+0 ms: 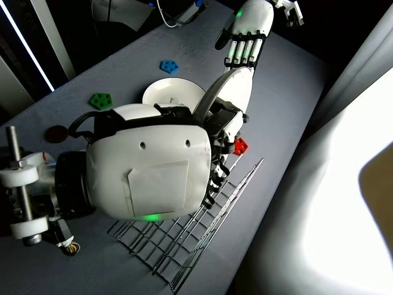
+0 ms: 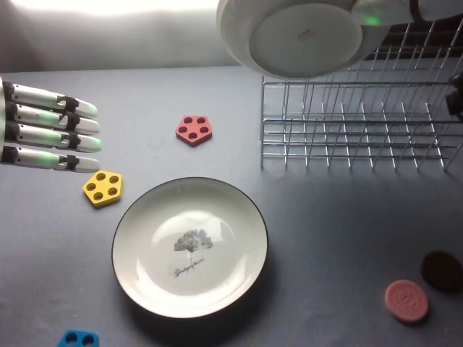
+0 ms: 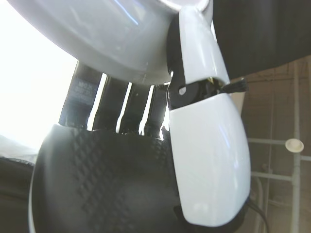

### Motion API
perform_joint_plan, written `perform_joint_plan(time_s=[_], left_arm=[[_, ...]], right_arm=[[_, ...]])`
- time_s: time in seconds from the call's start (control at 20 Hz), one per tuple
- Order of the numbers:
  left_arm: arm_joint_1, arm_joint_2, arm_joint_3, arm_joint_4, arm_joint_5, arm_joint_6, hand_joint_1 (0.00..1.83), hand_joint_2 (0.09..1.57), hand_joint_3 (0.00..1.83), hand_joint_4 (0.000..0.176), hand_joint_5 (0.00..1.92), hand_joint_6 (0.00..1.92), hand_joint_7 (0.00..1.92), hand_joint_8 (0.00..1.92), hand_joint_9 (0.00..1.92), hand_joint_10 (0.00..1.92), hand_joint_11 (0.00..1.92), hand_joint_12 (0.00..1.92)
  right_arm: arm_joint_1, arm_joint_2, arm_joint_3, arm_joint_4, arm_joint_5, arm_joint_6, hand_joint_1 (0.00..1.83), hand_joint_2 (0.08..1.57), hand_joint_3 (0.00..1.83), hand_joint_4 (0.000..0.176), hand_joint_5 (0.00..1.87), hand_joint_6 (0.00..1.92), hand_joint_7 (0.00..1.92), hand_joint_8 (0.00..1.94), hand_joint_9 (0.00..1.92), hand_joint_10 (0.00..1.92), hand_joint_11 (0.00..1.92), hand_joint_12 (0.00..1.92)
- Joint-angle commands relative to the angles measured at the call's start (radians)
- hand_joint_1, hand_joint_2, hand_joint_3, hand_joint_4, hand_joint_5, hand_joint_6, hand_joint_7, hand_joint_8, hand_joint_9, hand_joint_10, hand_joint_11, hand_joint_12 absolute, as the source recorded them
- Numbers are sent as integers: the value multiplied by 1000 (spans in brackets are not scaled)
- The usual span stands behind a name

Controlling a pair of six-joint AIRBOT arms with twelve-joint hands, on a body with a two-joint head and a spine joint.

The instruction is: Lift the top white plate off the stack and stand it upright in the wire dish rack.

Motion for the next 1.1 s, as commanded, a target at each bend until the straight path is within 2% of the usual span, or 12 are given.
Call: perform_joint_plan(time_s=[0.0,0.4,0.6,0.65,0.7,0.75,0.8,0.85,0.95,1.05], left_arm=[[-23,9,1,-75,-56,8,95,928,0,0,94,6,92,3,68,1,14,260],[-23,10,1,-75,-60,7,120,915,0,0,102,8,87,7,60,5,8,244],[-23,10,1,-75,-60,7,115,925,1,0,93,1,79,1,54,1,0,219],[-23,10,2,-75,-60,7,109,923,0,0,61,3,54,2,24,3,0,138],[-23,10,2,-75,-60,7,109,923,0,0,61,3,54,2,24,3,0,138],[-23,10,2,-75,-60,8,109,924,0,0,39,5,39,5,13,6,6,76],[-23,10,2,-75,-60,8,113,919,0,0,35,3,40,6,21,9,16,79],[-23,10,2,-75,-60,8,117,915,0,0,46,6,50,8,30,11,28,85],[-23,10,2,-75,-60,8,126,918,0,0,42,9,38,9,26,9,17,78],[-23,10,2,-75,-60,8,77,917,0,0,36,4,34,5,24,6,1,70]], right_arm=[[10,17,10,82,117,30,1487,1100,1,0,869,1170,966,758,966,927,923,1416],[3,13,56,95,117,78,1489,1089,0,0,907,1118,996,723,994,867,919,1417],[1,13,74,94,124,92,1493,1073,1,0,892,1101,1048,645,1111,701,913,1427],[-4,13,79,94,125,102,1492,1081,1,0,879,1126,1019,698,1081,740,911,1431],[-8,13,82,94,126,107,1492,1081,1,0,879,1126,1019,698,1081,740,911,1431],[-17,12,89,94,127,118,1479,1156,0,0,742,1299,862,922,873,1006,791,1561],[-27,11,96,94,127,131,1486,1114,0,0,834,1218,938,825,957,908,871,1480],[-36,11,100,94,127,142,1476,1166,0,0,733,1329,834,954,840,1053,771,1586],[-54,10,105,96,133,158,1491,1088,0,0,867,1152,1013,716,1015,832,929,1413],[-67,9,111,97,137,168,1493,1077,0,0,881,1122,1050,657,1038,799,962,1370]])
